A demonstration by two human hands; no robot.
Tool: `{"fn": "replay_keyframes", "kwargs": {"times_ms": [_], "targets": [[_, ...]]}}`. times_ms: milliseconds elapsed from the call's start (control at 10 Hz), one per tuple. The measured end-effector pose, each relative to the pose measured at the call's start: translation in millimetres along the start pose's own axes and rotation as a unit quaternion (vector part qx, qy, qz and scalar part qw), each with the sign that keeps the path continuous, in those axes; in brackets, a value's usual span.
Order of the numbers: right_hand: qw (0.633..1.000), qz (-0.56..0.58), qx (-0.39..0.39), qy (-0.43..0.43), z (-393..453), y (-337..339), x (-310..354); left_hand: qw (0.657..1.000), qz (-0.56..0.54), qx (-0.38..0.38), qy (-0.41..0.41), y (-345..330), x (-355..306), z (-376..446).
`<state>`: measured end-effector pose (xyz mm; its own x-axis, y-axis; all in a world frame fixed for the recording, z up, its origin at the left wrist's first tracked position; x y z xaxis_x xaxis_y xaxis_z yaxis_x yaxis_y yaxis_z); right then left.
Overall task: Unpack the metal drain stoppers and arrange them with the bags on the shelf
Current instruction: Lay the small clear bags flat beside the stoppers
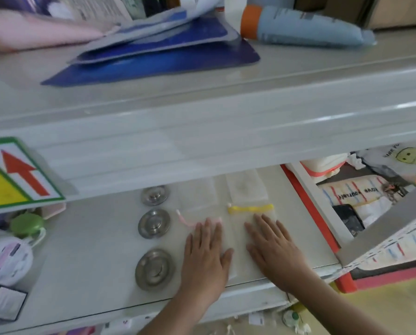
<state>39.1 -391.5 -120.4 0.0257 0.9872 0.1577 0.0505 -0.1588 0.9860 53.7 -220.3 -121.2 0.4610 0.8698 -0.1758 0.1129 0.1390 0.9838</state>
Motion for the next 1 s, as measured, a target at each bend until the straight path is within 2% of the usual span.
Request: {"fn": "replay_keyframes", "kwargs": {"times_ms": [100, 200, 300, 400, 500, 800, 900, 1000], "targets": [[1.000, 0.002, -0.002, -0.006, 1.2, 1.4, 1.0, 1.000, -0.015, -0.009, 0.015, 11.9, 0.1, -6.7], [1.000, 0.018, -0.001, -0.007, -3.0, 4.2, 1.3, 0.996, -0.022, -0.077, 0.037, 30.7, 26.3, -25.9], [0.998, 0.060, -0.027, -0.009, -12.2, 13.6, 4.5, 0.989, -0.008, -0.112, 0.097, 42.6, 77.7, -46.0], [0.993, 0.106, -0.058, -0.009, -24.1, 18.3, 11.9, 0.991, -0.006, -0.048, 0.124, 43.9, 111.8, -50.0], [0.994, 0.097, -0.050, 0.002, -28.7, 8.9, 19.6, 0.995, -0.015, -0.013, 0.101, 39.4, 119.3, -47.5], [0.996, 0.077, -0.052, 0.008, -31.0, 2.1, 19.2, 0.995, -0.011, -0.023, 0.096, 36.5, 123.3, -53.4], [0.989, 0.121, -0.080, 0.028, -34.8, 10.3, 22.8, 0.991, -0.043, -0.057, 0.112, 48.5, 117.8, -54.5], [0.973, 0.178, -0.135, 0.047, -43.7, 41.3, 26.1, 0.974, -0.118, -0.170, 0.093, 89.8, 92.3, -80.3]]}}
Point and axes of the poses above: each hand's wrist, its own z-axis towards the middle knuckle, its own y-axis out of the back of the hand, x = y × z, the point moved 6 cm from there along z, towards the middle knuckle, and after that the axes turned 10 degrees about -y, right-handed, at the moved point
